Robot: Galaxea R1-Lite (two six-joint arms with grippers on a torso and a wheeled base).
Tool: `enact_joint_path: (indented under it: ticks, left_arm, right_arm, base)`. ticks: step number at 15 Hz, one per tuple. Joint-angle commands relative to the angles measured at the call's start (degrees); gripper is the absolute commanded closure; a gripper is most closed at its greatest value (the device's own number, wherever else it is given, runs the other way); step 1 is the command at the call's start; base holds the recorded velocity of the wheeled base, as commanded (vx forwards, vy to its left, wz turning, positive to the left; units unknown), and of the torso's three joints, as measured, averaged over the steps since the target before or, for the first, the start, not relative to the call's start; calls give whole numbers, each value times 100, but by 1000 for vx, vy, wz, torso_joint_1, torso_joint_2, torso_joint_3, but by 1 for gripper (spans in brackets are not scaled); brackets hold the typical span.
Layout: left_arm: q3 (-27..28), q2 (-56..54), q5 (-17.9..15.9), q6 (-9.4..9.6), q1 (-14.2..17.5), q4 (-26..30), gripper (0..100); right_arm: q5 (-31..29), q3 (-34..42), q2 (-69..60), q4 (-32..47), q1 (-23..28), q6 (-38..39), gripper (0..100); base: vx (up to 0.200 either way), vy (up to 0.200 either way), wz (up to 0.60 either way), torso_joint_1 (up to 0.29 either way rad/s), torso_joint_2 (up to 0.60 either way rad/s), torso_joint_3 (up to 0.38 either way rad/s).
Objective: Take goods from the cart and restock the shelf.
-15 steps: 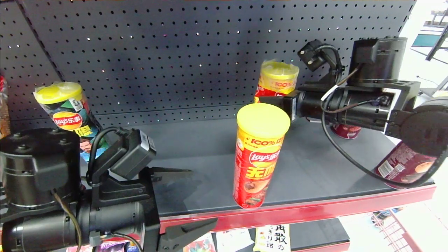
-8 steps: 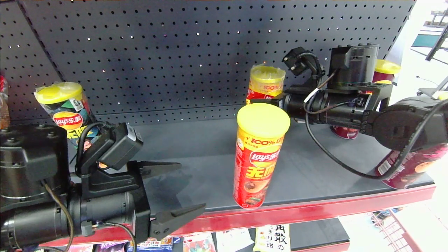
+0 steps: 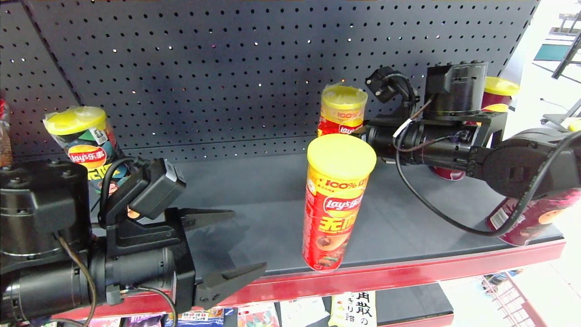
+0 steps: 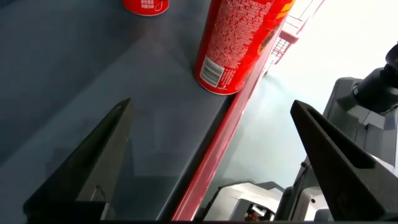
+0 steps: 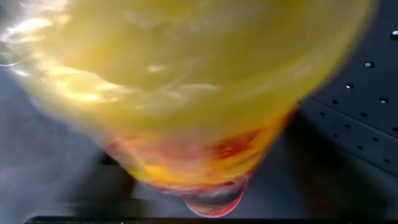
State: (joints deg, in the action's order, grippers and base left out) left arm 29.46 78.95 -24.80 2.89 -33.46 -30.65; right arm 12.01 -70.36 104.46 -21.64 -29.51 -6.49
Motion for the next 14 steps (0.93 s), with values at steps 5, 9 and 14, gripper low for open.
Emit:
enact_joint_path:
  ticks: [5,9,14]
  left_arm:
    - [-28,77,10,36,-2,6,0]
    - [7,270,63,71,-11,-11,0]
    - [112,587,63,309,-20,-29,0]
  right_arm:
    - [-243,752,-1042,19,-134,-11,0]
    - [-498,1552,-1894,54,-98,-11,0]
    - [-577,2826,-2923,54,-55,-11,0]
  base:
    - [0,0,0,0,0,0]
    - [0,0,0,0,0,0]
    - [0,0,0,0,0,0]
